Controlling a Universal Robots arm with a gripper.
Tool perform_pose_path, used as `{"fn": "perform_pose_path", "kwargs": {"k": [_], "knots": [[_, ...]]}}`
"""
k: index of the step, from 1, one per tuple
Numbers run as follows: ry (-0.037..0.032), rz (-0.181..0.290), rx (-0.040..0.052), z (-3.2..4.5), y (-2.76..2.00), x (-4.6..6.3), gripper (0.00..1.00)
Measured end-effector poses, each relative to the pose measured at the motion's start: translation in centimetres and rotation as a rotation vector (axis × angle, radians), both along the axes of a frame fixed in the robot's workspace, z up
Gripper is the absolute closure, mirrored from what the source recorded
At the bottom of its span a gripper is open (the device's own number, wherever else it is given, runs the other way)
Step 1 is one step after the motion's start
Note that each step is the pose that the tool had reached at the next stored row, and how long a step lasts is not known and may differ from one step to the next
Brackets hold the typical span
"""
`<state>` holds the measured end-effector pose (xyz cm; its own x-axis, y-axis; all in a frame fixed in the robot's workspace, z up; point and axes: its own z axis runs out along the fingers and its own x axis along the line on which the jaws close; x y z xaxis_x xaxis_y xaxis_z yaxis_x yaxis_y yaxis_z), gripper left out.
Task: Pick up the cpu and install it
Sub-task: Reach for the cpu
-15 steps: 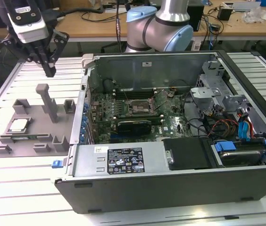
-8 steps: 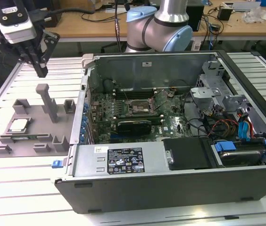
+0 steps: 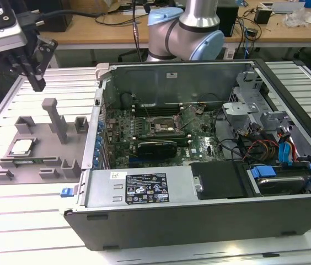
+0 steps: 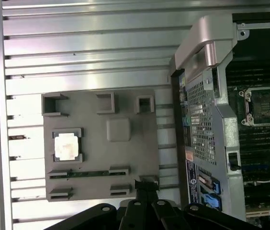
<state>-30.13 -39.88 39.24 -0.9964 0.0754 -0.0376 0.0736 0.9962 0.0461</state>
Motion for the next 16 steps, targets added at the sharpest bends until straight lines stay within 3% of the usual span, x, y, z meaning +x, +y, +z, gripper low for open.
{"fn": "perform_pose_path", "kwargs": {"k": [8, 16], "knots": [[0.0000, 0.000, 0.0000, -0.75, 0.11, -2.2, 0.89], [0.0049, 0.000, -0.0001, -1.92, 0.56, -2.9, 0.89]]}}
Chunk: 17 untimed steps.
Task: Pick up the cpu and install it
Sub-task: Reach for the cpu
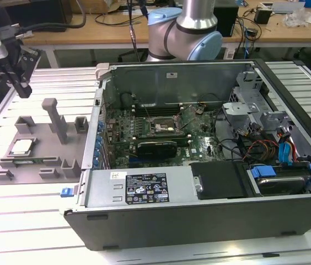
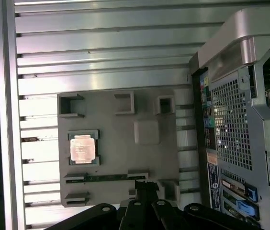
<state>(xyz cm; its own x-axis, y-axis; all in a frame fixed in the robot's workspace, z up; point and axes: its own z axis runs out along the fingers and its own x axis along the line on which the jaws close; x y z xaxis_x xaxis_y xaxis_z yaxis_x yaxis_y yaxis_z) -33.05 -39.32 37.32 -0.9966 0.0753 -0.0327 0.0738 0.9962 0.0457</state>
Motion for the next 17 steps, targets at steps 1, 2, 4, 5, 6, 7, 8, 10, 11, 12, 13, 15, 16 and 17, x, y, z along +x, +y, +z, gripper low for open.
{"fn": "perform_pose_path", "kwargs": {"k": [1, 2, 4, 5, 6, 7, 8, 10, 11, 12, 13, 15, 16, 17], "knots": [[0.0015, 0.000, 0.0000, -0.24, 0.15, -0.1, 0.89], [0.0023, 0.000, 0.0000, -0.39, 0.28, -0.3, 0.89], [0.0029, 0.000, 0.0001, -0.60, 0.43, -0.5, 0.89], [0.0033, 0.000, 0.0000, -0.74, 0.53, -0.8, 0.89], [0.0035, 0.000, -0.0001, -0.83, 0.59, -0.9, 0.89], [0.0035, 0.000, 0.0000, -0.93, 0.64, -1.1, 0.89], [0.0036, 0.000, 0.0002, -1.11, 0.72, -1.4, 0.89], [0.0037, 0.000, 0.0001, -1.35, 0.81, -1.8, 0.89], [0.0040, 0.000, 0.0000, -1.51, 0.86, -2.1, 0.89], [0.0042, 0.000, 0.0000, -1.79, 0.94, -2.4, 0.89], [0.0042, 0.000, 0.0000, -1.92, 0.99, -2.6, 0.89], [0.0047, 0.000, 0.0001, -2.23, 1.11, -3.0, 0.89], [0.0050, 0.000, 0.0000, -2.34, 1.16, -3.1, 0.89], [0.0056, 0.000, 0.0001, -2.55, 1.25, -3.3, 0.89]]}}
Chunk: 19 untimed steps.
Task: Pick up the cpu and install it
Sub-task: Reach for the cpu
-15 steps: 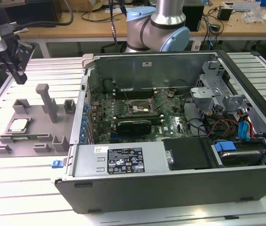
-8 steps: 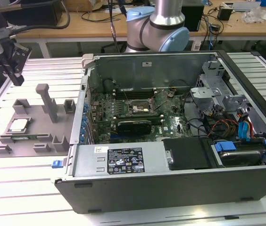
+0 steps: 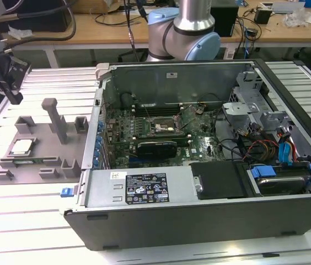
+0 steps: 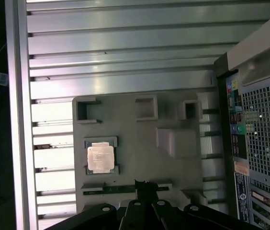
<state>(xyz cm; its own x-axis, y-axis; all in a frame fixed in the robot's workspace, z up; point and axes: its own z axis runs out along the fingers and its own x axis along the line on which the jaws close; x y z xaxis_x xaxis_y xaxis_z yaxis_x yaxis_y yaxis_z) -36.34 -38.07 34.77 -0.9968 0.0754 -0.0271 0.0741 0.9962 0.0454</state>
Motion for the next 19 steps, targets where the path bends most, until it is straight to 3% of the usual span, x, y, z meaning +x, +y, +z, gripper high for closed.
{"fn": "perform_pose_path", "kwargs": {"k": [3, 9, 19], "knots": [[0.0013, 0.000, 0.0000, -0.51, 0.17, -0.4, 0.89], [0.0043, 0.000, 0.0000, -2.24, 0.75, -1.4, 0.89], [0.0069, 0.000, -0.0001, -3.54, 0.93, -1.9, 0.89]]}}
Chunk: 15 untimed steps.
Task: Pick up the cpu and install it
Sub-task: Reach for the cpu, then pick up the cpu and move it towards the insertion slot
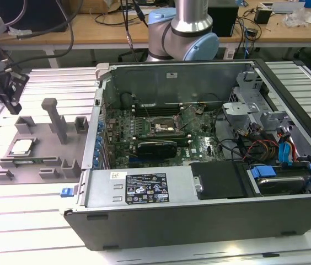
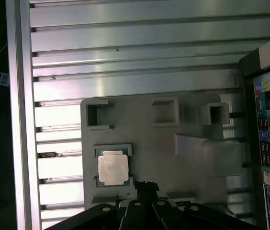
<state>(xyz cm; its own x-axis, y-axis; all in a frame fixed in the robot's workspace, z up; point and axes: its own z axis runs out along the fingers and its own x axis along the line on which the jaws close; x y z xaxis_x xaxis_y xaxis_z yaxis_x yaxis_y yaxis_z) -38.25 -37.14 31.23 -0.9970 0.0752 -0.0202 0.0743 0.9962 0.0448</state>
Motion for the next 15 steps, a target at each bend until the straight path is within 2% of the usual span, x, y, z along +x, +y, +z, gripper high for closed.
{"fn": "perform_pose_path", "kwargs": {"k": [15], "knots": [[-0.0005, 0.000, 0.0002, -0.10, 0.01, -0.08, 0.89]]}}
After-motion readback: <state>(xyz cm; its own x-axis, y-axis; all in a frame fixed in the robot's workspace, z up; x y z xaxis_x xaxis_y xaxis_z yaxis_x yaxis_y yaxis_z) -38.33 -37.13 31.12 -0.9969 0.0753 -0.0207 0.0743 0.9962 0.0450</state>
